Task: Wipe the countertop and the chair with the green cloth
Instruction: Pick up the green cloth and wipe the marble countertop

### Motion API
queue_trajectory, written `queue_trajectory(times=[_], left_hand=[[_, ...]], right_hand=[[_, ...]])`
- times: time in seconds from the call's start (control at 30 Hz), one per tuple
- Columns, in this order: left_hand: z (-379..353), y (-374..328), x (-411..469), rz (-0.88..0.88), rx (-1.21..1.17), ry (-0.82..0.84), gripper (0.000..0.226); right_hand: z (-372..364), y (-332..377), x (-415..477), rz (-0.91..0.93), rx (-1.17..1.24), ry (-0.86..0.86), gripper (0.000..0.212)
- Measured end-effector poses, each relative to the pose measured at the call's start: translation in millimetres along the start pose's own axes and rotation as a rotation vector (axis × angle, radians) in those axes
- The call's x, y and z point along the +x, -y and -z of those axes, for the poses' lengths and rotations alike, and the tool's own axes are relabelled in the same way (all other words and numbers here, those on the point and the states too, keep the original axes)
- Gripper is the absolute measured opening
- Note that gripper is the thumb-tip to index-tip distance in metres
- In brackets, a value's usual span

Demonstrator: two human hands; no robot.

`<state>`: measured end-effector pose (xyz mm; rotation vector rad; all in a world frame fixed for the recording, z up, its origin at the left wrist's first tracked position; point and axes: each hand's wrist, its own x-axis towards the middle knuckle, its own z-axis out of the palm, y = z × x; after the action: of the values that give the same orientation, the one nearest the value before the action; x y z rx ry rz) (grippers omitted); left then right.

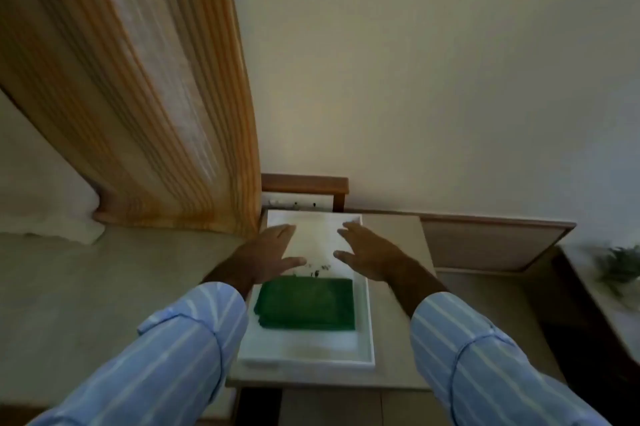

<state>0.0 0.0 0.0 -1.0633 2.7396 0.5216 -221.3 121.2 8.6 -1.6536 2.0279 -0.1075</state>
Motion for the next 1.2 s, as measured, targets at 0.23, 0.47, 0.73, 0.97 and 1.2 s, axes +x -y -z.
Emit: queue_trajectory(times=[0.23,0.47,0.73,0.97,1.2], left_hand=[[-66.3,11.7,-11.1,0.096,0.016,0.052,0.059],[-61.6,11.9,-6.8,0.176,-0.078,0.026,0.033],[-14.7,78.3,-59.8,0.239,-0.536,-0.051,0.023],[41.1,189.3,-142.3,0.370,-0.610,-0.308,0.020],[37.0,303.0,-243.7,0.548,-1.008,-0.494,0.027]], right_hand=[[-62.3,-2.8,14.6,-0.063,-0.104,0.170,0.052],[-51.9,8.7,32.2,-0.088,-0.156,0.207,0.028],[-1.2,85.1,59.2,0.068,0.063,0.204,0.015],[-2.5,208.9,104.8,0.222,0.269,0.148,0.023],[-62.8,343.2,139.6,0.274,0.510,0.267,0.018]])
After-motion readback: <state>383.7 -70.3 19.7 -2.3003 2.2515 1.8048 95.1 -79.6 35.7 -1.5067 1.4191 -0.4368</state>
